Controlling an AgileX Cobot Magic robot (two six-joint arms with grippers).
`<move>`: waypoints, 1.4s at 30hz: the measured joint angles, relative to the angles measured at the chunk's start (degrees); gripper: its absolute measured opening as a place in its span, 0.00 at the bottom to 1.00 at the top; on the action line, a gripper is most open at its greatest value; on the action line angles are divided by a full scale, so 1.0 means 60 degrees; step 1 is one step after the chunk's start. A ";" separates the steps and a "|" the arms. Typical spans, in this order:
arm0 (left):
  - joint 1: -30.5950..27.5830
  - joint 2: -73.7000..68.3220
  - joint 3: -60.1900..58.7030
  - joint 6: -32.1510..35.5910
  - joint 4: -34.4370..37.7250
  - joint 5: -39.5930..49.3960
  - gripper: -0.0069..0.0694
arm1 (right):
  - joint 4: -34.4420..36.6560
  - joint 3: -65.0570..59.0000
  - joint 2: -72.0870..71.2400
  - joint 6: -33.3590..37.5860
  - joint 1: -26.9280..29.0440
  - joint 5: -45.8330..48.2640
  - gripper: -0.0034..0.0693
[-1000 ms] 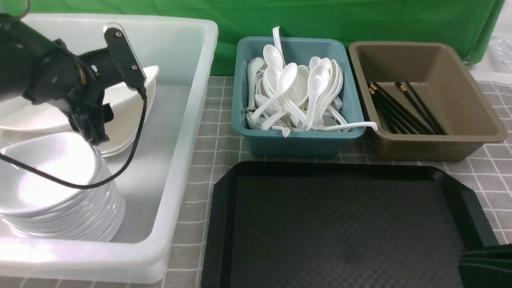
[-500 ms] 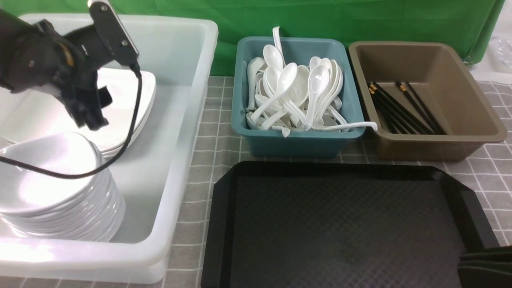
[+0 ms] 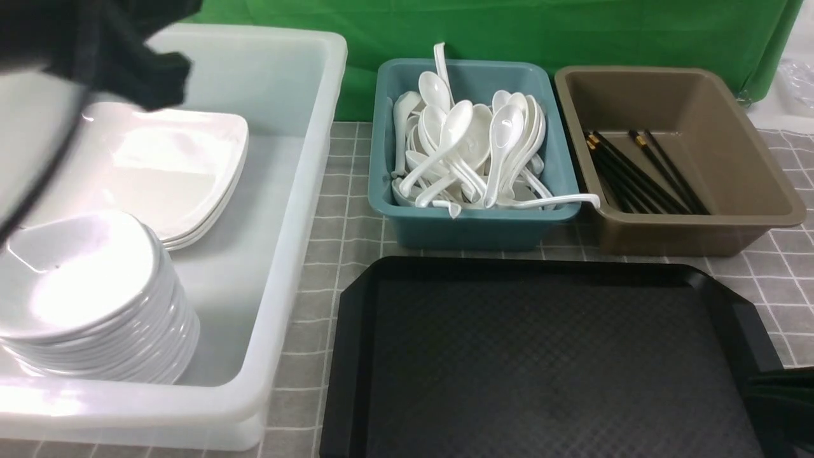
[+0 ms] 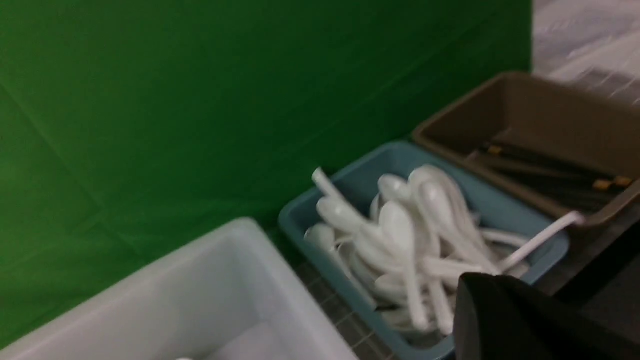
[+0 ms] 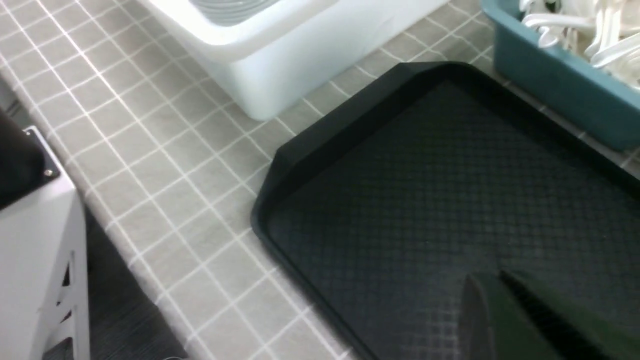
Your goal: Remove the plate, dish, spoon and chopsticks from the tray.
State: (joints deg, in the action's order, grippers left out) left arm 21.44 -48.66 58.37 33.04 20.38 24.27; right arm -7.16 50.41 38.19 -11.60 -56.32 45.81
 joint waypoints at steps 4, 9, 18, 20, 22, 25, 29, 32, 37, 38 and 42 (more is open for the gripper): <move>0.0209 0.1513 -0.1443 0.0012 0.0499 -0.0682 0.09 | -0.0062 0.0000 0.0000 -0.0214 0.0000 0.0000 0.08; 0.0275 0.3592 -0.3767 0.0085 0.0880 -0.2044 0.09 | -0.0074 0.0000 0.0000 -0.0311 0.0000 -0.0065 0.08; 0.0329 0.5666 -0.6202 0.0273 0.0802 -0.2775 0.09 | -0.0074 0.0000 0.0000 -0.0384 0.0000 -0.0068 0.11; 0.0329 0.5667 -0.6539 0.0274 0.0794 -0.2757 0.09 | -0.0074 0.0000 0.0000 -0.0384 0.0000 -0.0068 0.13; 0.0329 0.5659 -0.6728 0.0281 0.0782 -0.2748 0.09 | -0.0074 0.0000 0.0000 -0.0384 0.0000 -0.0068 0.14; 0.0329 0.5621 -0.7080 0.0281 0.0783 -0.2748 0.09 | -0.0074 0.0000 0.0000 -0.0384 0.0000 -0.0076 0.15; 0.0329 0.5612 -0.7413 0.0284 0.0766 -0.2639 0.09 | -0.0048 0.0000 0.0000 -0.0392 0.0198 -0.0160 0.17; 0.0329 0.5612 -0.7568 0.0284 0.0738 -0.2596 0.09 | -0.0025 0.0000 -0.0086 -0.0368 0.0886 -0.0305 0.18; 0.0329 0.5612 -0.7870 0.0284 0.0546 -0.2568 0.09 | 0.1295 -0.0608 -0.0759 0.2080 0.3099 -0.0618 0.08; 0.0329 0.5612 -0.7952 0.0284 0.0533 -0.2541 0.09 | 0.2046 -0.1143 -0.1169 0.3482 0.4172 -0.0924 0.07; 0.0329 0.5602 -0.7986 0.0284 0.0353 -0.2503 0.09 | 0.2904 -0.3307 -0.2778 0.5381 0.6836 -0.2603 0.07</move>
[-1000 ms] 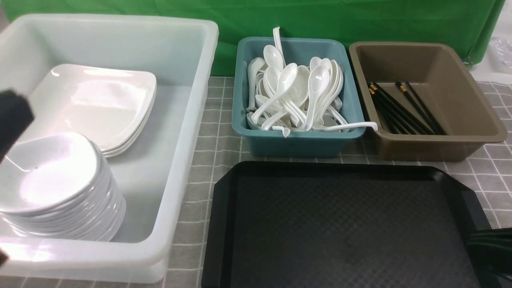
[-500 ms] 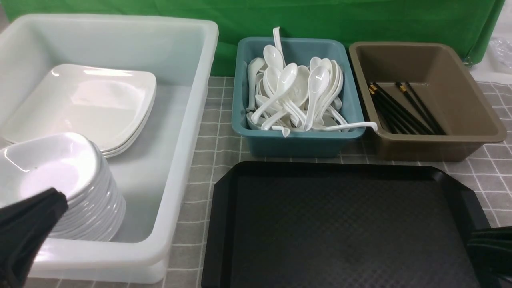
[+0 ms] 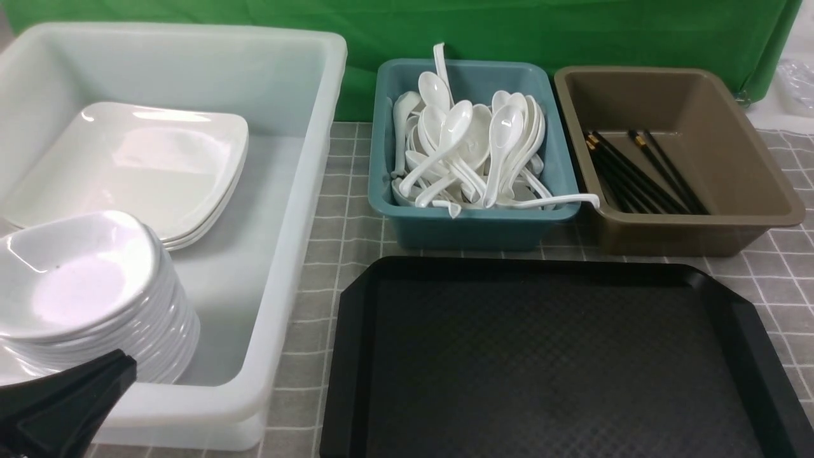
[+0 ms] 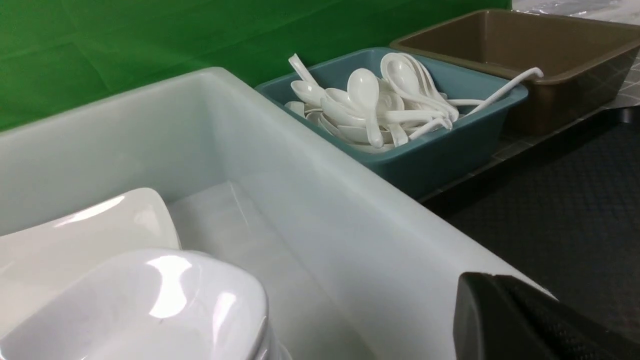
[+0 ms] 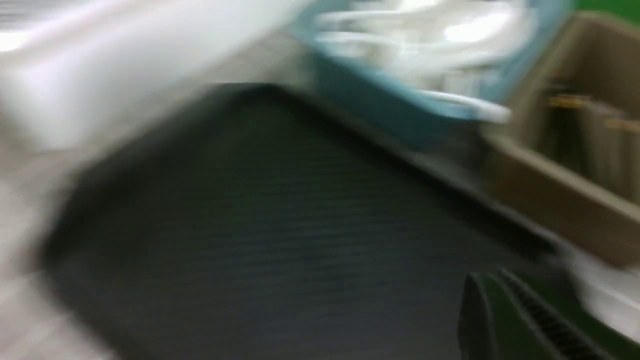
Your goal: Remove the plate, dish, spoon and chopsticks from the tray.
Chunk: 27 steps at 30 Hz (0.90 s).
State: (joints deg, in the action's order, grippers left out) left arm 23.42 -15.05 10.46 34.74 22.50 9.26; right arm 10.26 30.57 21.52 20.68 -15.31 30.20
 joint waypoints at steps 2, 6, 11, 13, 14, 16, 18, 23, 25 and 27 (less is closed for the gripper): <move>0.0000 0.0000 0.0000 0.0000 -0.0105 0.0000 0.09 | 0.0065 -0.0944 -0.0719 0.0198 0.0779 -0.0840 0.07; 0.0000 0.0000 0.0000 0.0000 -0.0164 0.0000 0.09 | 0.0148 -0.2891 -0.2192 0.0273 0.1591 -0.2046 0.07; 0.0000 0.0000 0.0000 0.0000 -0.0165 0.0000 0.10 | -0.0148 -0.4574 -0.3129 -0.0285 0.1770 -0.2748 0.07; 0.0000 0.0000 0.0000 0.0008 -0.0165 0.0000 0.10 | -0.0399 -0.4956 -0.3364 -0.0750 0.1770 -0.2780 0.07; 0.0000 0.0000 0.0000 0.0008 -0.0165 0.0000 0.10 | -0.0484 -0.5062 -0.3460 -0.0930 0.1770 -0.2771 0.07; 0.0000 0.0000 -0.0009 0.0010 -0.0175 0.0009 0.10 | -0.0872 -0.5148 -0.3566 -0.1546 0.1770 -0.2679 0.07; 0.0000 0.0000 -0.0009 0.0010 -0.0184 0.0009 0.10 | -0.1063 -0.5148 -0.3566 -0.1741 0.1770 -0.2672 0.07; 0.0000 0.0000 -0.0009 0.0010 -0.0194 0.0009 0.10 | -0.1163 -0.5148 -0.3566 -0.1987 0.1770 -0.2629 0.07; 0.0000 0.0000 -0.0009 0.0010 -0.0194 0.0009 0.10 | -0.1171 -0.5148 -0.3566 -0.2146 0.1770 -0.2627 0.07; 0.0000 0.0000 -0.0009 0.0010 -0.0194 0.0009 0.10 | -0.1171 -0.5148 -0.3566 -0.2264 0.1770 -0.2615 0.07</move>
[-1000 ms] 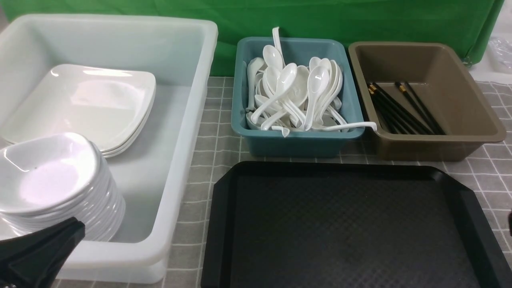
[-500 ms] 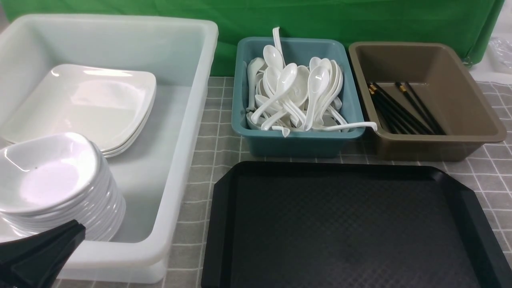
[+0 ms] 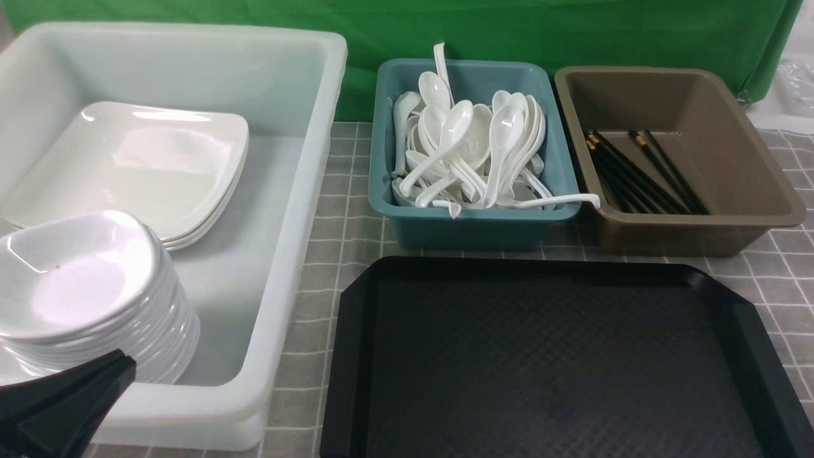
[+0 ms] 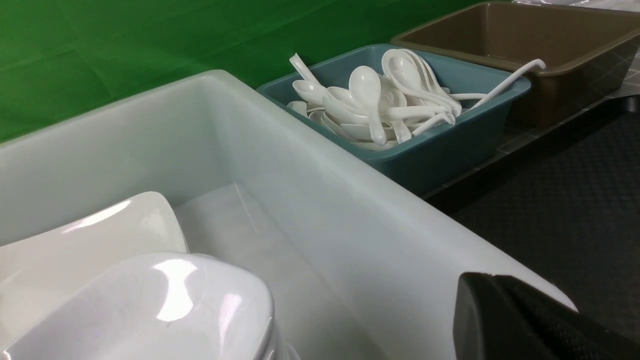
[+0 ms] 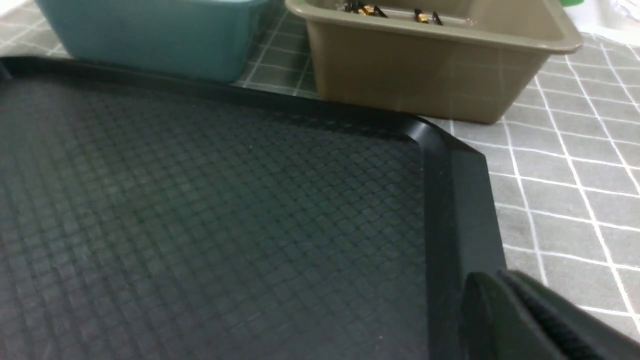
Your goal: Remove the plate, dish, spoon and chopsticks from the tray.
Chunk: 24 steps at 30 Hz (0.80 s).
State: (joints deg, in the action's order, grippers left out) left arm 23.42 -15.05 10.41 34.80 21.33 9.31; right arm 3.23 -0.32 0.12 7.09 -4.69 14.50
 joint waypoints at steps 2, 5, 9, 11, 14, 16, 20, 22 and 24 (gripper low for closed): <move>0.0000 0.0000 0.0000 0.0000 0.0000 0.0000 0.10 | 0.0000 0.0000 0.0000 -0.0010 0.0000 0.0000 0.07; 0.0000 0.0000 0.0000 0.0000 0.0000 0.0000 0.10 | 0.0000 0.0000 0.0000 -0.0010 0.0000 0.0000 0.08; 0.0000 0.0000 0.0000 0.0000 0.0000 0.0000 0.10 | -0.0003 0.0000 0.0000 -0.0018 0.0000 0.0000 0.09; 0.0000 0.0000 0.0000 0.0000 0.0000 0.0000 0.10 | -0.0003 0.0000 0.0000 -0.0018 0.0000 0.0000 0.09; 0.0000 0.0000 0.0000 -0.0011 0.0000 0.0000 0.10 | -0.0011 0.0000 0.0000 -0.0018 0.0000 0.0000 0.10; 0.0000 0.0000 0.0000 -0.0011 0.0000 0.0000 0.10 | -0.0011 0.0000 0.0000 -0.0018 0.0000 0.0000 0.10; 0.0000 0.0000 0.0000 -0.0011 0.0000 0.0000 0.10 | -0.0022 0.0000 0.0000 -0.0018 0.0000 0.0000 0.12; 0.0000 0.0000 0.0000 -0.0011 0.0000 0.0000 0.10 | -0.0022 0.0000 0.0000 -0.0018 0.0000 0.0000 0.13; 0.0000 0.0000 0.0000 -0.0011 -0.0043 -0.0094 0.10 | -0.0022 0.0000 0.0000 -0.0018 0.0000 0.0000 0.14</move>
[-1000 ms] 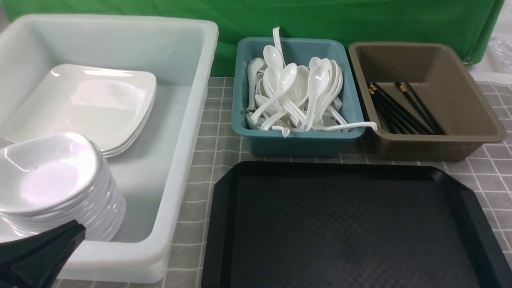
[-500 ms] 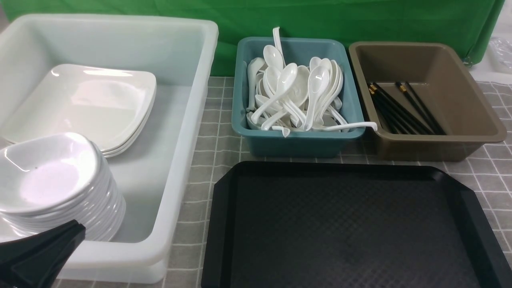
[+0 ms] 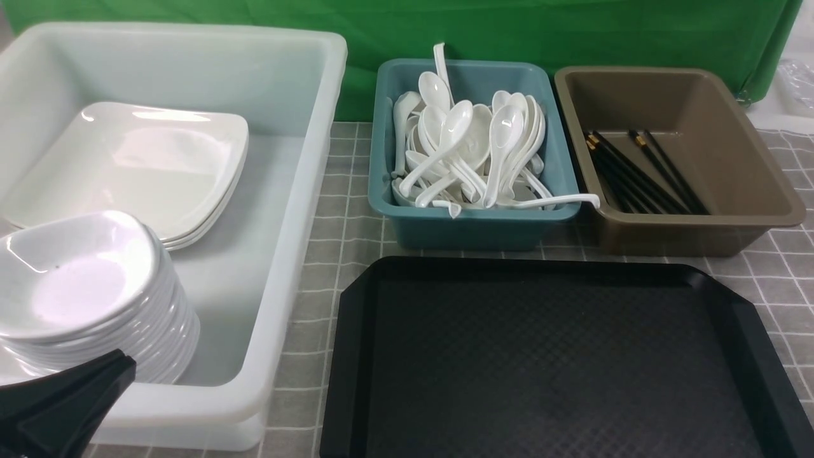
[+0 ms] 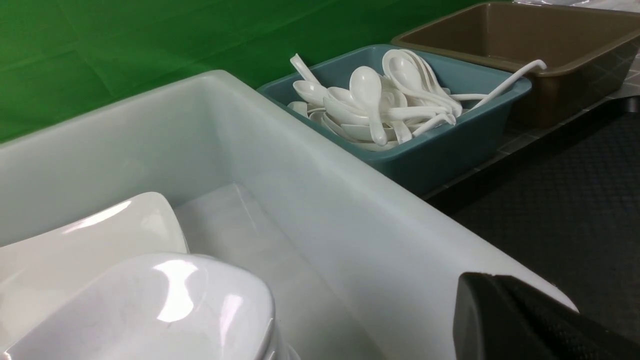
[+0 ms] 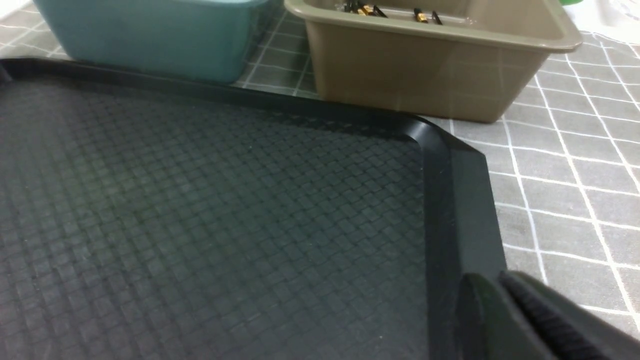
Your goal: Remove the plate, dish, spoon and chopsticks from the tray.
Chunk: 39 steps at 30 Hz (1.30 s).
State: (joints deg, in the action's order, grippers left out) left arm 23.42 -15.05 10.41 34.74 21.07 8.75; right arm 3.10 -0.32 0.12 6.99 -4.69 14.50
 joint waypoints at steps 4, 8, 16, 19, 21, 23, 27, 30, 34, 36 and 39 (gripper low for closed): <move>-0.0090 0.0026 0.0000 -0.0549 -0.0614 -0.0307 0.10 | 0.0000 0.0000 0.0000 0.0000 0.0000 0.0000 0.15; -0.1269 0.0478 0.0000 -0.3245 -0.2435 -0.0693 0.10 | 0.0000 0.0000 0.0000 0.0000 0.0000 0.0000 0.17; -0.3941 0.2085 -0.1474 -0.4567 -0.2673 -0.0524 0.10 | 0.0000 0.0000 0.0000 0.0000 0.0000 0.0000 0.18; -0.4211 0.2431 -0.1756 -0.4740 -0.2587 0.0523 0.10 | 0.0000 0.0000 -0.0007 0.0000 0.0000 0.0003 0.19; -0.4275 0.2516 -0.1782 -0.4766 -0.2587 0.0602 0.10 | 0.0000 0.0000 -0.0007 0.0000 0.0000 0.0005 0.20; -0.4285 0.2516 -0.1782 -0.4808 -0.2587 0.0590 0.10 | 0.0000 0.0000 -0.0007 0.0000 0.0000 -0.0003 0.21; -0.4285 0.2524 -0.1782 -0.4837 -0.2587 0.0583 0.10 | 0.0000 0.0000 -0.0007 0.0000 0.0000 -0.0003 0.23; -0.4285 0.2524 -0.1782 -0.4837 -0.2587 0.0583 0.10 | 0.0000 0.0000 -0.0007 0.0000 0.0000 -0.0003 0.24; -0.4285 0.2524 -0.1782 -0.4837 -0.2587 0.0583 0.10 | 0.0000 0.0000 -0.0007 0.0000 0.0000 -0.0003 0.26; -0.4285 0.2524 -0.1782 -0.4837 -0.2587 0.0583 0.10 | 0.0000 0.0000 -0.0007 0.0000 0.0000 -0.0003 0.26; -0.4285 0.2524 -0.1782 -0.4837 -0.2596 0.0583 0.10 | 0.0000 0.0000 -0.0007 0.0000 0.0000 -0.0003 0.27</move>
State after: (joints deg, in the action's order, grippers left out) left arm -2.29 0.09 -0.29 5.72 5.49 12.25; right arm 3.10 -0.32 0.08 6.99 -4.69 14.49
